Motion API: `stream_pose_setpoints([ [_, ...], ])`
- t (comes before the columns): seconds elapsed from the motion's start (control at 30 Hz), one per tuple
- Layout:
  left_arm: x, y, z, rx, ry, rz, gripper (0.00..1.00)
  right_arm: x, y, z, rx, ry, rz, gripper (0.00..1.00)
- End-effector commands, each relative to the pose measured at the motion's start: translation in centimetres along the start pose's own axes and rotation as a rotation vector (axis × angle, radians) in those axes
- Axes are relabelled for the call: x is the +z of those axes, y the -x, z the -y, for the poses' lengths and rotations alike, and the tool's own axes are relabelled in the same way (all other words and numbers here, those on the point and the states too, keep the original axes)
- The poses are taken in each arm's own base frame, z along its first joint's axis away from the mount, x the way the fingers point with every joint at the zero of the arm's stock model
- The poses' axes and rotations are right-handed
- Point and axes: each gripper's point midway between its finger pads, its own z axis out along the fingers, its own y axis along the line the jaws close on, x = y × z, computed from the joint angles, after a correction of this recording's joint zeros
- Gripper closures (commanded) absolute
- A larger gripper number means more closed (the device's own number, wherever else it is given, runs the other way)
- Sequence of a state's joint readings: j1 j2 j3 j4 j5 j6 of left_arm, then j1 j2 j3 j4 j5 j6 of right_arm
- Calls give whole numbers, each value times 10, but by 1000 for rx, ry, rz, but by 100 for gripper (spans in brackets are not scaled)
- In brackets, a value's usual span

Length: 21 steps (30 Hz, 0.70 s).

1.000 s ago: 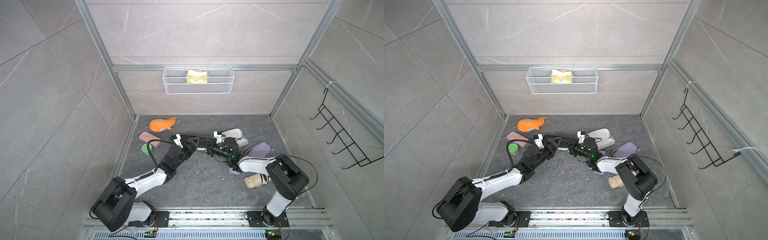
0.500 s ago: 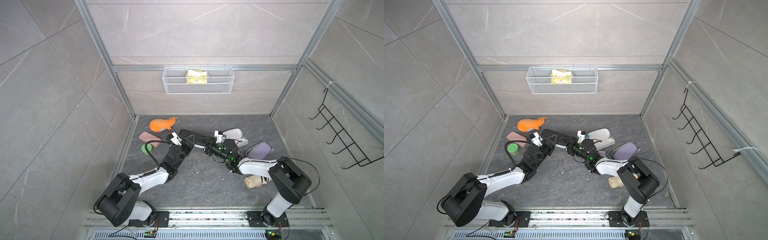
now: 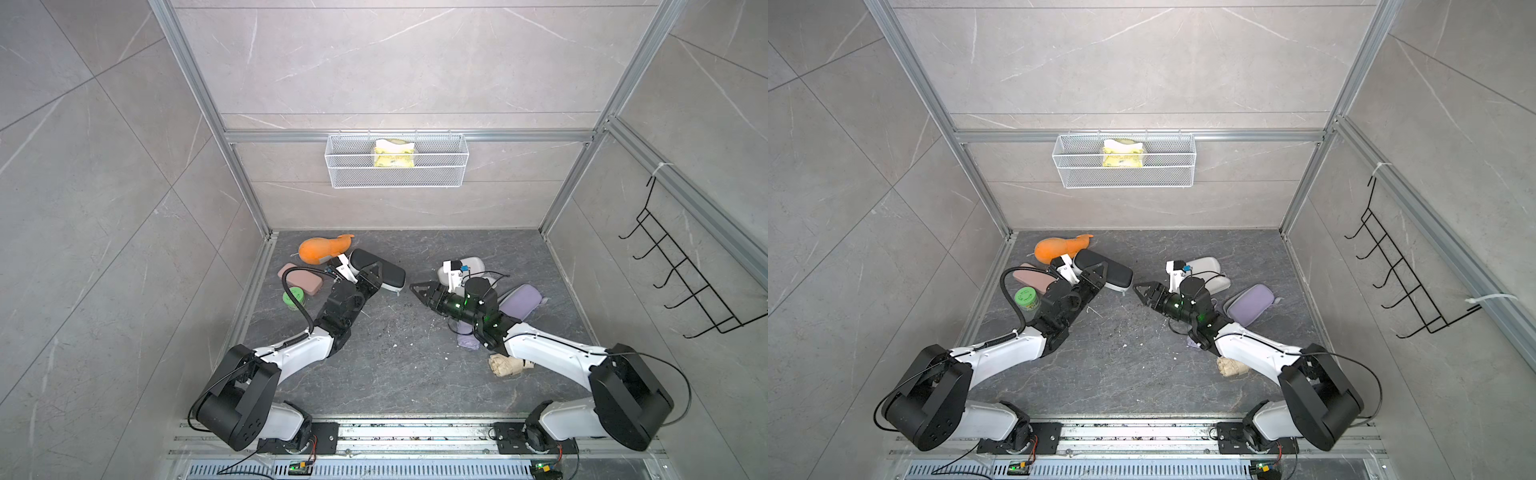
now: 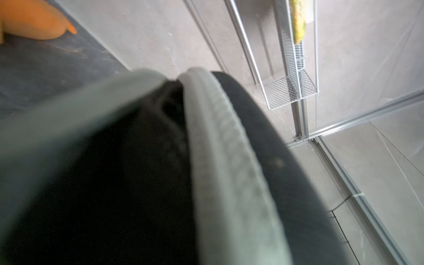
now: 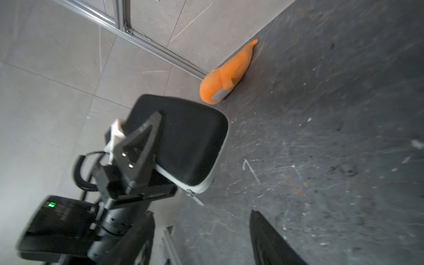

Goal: Put umbrellas into zippered umbrella sleeves
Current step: Zip the zipper on the umbrella sleeve.

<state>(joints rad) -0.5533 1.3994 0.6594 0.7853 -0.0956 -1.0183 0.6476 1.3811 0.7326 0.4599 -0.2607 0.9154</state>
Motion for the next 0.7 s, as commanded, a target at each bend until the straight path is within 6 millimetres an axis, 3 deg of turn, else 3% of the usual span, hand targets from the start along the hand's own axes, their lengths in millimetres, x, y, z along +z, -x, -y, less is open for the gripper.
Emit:
stream_pose_setpoints([
  [0.0, -7, 31, 78, 136, -230, 88, 88, -6, -16, 17, -339, -176, -21, 42],
  [0.23, -4, 19, 102, 242, -266, 56, 88, 3, -18, -17, -480, -164, 49, 47],
  [0.47, 2, 5, 107, 230, -279, 22, 89, 12, -6, -19, -514, -226, 103, 52],
  [0.67, 3, 0, 108, 224, -283, 11, 90, 16, 4, -26, -531, -235, 130, 63],
])
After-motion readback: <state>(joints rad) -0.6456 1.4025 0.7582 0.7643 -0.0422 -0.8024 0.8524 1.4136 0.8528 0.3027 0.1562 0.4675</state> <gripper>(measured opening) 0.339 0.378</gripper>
